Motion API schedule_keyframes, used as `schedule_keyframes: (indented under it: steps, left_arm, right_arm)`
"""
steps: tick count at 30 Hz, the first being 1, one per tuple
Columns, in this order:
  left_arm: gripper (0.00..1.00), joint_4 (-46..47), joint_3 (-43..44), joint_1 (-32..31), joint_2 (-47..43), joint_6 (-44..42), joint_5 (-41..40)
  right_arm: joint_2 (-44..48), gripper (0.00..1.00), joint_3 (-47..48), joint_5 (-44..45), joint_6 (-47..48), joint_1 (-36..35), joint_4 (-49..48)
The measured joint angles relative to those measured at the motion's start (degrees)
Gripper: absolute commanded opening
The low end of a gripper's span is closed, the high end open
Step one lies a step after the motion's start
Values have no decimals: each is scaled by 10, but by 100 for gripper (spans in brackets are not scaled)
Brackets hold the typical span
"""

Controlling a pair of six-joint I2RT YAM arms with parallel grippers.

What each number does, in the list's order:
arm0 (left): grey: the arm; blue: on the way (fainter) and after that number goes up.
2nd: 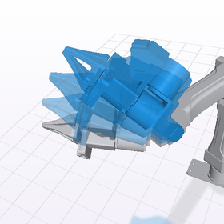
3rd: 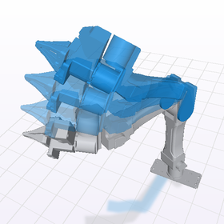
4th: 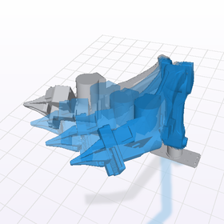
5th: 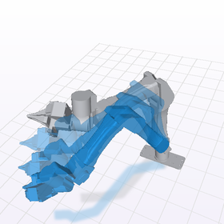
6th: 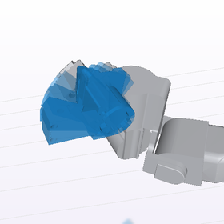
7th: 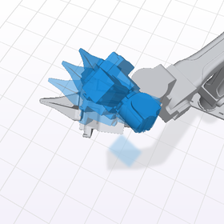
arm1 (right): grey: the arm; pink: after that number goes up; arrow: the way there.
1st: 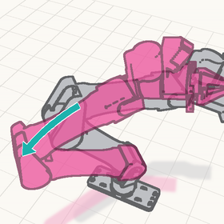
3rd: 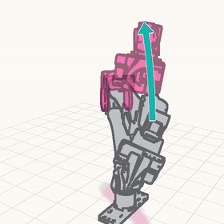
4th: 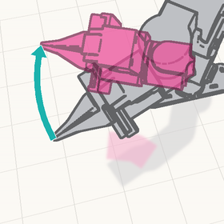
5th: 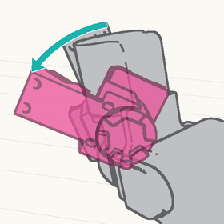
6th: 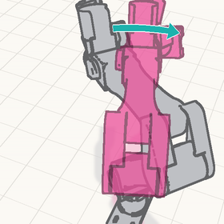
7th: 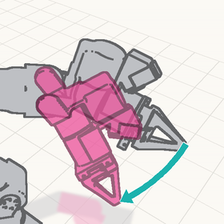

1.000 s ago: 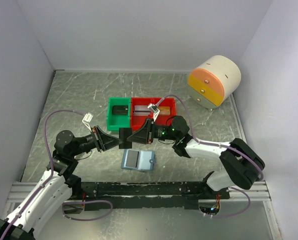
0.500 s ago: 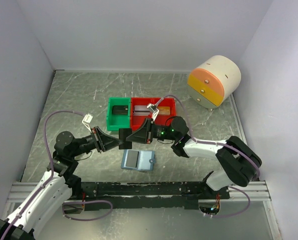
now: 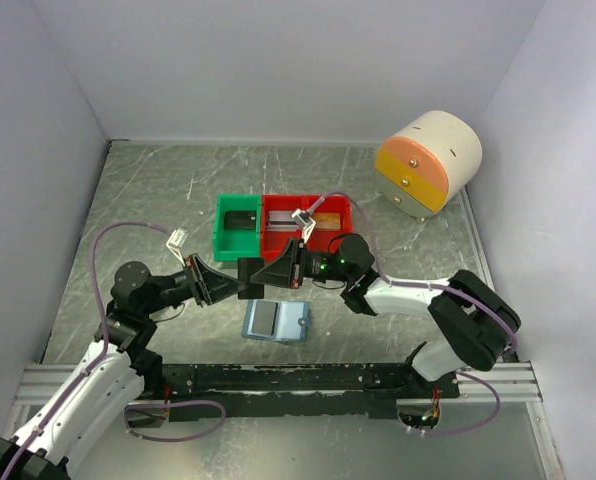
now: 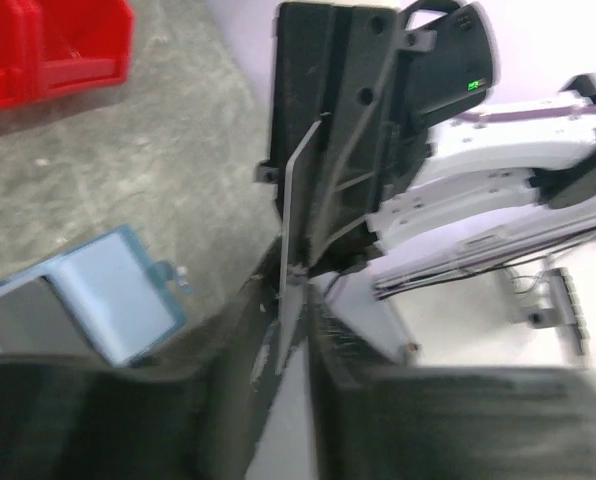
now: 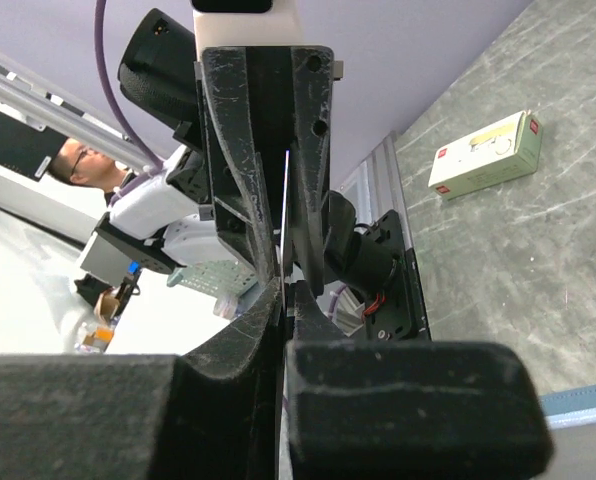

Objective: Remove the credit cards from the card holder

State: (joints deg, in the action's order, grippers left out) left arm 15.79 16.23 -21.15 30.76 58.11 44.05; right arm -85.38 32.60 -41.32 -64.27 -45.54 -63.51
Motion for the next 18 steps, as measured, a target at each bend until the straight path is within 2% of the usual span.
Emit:
schedule_keyframes:
  steps: [2, 4, 5, 11, 18]
  left_arm:
    - [77, -44, 12, 0, 0, -21, -7]
    - [96, -97, 36, 0, -1, -48, -27]
    - [100, -127, 50, 0, -3, -59, -42]
    - [100, -295, 149, 0, -38, -137, -175]
    - [100, -476, 290, 0, 45, -218, -388]
  right_arm:
    - [10, 0, 0, 7, 11, 0, 21]
    - [27, 0, 1, 18, 29, 0, 53]
    - [36, 0, 2, 24, 39, 0, 69]
    - [120, 0, 16, 108, 125, 0, 231]
    - [197, 0, 23, 242, 212, -2, 383]
